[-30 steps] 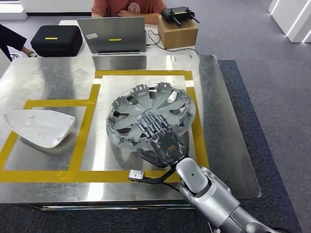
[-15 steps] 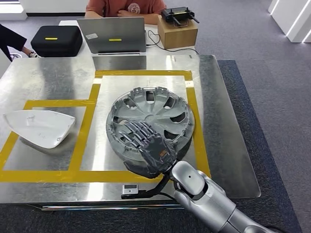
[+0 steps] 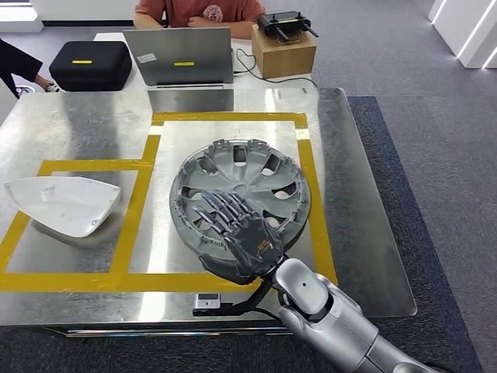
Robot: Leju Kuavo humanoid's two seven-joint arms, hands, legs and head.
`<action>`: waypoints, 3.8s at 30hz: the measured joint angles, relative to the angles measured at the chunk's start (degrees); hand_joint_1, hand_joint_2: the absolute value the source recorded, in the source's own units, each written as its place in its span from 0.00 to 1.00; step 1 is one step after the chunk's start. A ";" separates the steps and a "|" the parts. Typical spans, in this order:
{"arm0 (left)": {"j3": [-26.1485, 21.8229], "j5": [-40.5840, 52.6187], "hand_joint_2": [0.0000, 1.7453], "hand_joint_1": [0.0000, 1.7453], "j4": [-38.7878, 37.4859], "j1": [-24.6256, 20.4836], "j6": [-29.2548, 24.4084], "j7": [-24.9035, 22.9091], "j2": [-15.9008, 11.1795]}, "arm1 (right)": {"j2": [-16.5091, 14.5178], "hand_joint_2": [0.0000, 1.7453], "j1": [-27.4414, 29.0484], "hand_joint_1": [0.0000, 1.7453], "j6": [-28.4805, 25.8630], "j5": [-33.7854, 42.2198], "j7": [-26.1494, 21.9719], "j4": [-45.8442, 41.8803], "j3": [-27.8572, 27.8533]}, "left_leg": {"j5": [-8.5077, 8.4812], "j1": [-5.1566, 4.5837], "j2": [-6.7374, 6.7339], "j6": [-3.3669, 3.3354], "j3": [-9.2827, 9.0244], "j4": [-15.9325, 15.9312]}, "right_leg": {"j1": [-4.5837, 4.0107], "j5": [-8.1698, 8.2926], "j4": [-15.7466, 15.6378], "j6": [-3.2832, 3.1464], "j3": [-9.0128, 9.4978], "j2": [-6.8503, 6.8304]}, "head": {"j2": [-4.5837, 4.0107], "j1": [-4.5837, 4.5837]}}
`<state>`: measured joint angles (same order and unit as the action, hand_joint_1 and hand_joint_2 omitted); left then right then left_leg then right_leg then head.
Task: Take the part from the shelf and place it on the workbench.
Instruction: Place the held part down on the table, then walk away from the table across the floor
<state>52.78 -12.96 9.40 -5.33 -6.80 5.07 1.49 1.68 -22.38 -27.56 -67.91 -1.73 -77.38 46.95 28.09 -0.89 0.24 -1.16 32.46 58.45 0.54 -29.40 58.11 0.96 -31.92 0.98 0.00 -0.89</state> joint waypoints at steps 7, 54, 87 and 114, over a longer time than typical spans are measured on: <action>0.00 0.00 0.00 0.00 0.00 0.01 -0.01 0.00 0.00 | 0.05 0.00 0.13 0.00 -0.02 0.00 0.09 -0.14 0.00 | 0.00 0.00 0.00 0.00 0.00 0.00 | 0.00 0.00 0.00 0.00 0.00 0.00 | 0.00 0.01; -1.67 -2.28 0.00 0.00 0.00 1.29 -0.34 0.07 0.13 | 0.64 1.00 4.50 0.00 0.48 -6.09 6.15 -5.19 -0.10 | 4.93 0.63 -0.56 1.33 2.49 6.07 | 0.10 2.35 -0.76 -1.54 -1.43 -0.99 | 0.00 0.22; -3.26 -4.66 0.00 0.00 -0.02 2.31 -3.43 -0.83 2.42 | 3.10 1.00 28.45 0.00 -9.62 -13.01 15.35 -8.19 -13.93 | 7.47 1.11 -0.48 2.22 5.66 13.21 | -0.26 1.48 -3.35 -1.69 1.96 -1.73 | 0.00 0.37; -6.85 -9.30 0.00 0.00 -0.05 2.56 -6.02 1.43 3.04 | -6.08 1.00 29.19 0.00 -11.95 6.38 -1.39 33.43 -42.77 | -1.16 0.50 -0.57 0.96 3.61 0.76 | -0.37 -0.67 -5.75 -1.00 7.05 -1.65 | 0.00 0.19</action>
<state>45.93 -22.26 9.34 -2.77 -12.82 6.50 4.52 -4.40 6.82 -39.52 -61.53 -3.11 -43.95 4.18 26.92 -0.39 -0.33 -0.20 36.07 59.21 0.16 -30.07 52.36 -0.03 -24.87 -0.68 0.00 -0.70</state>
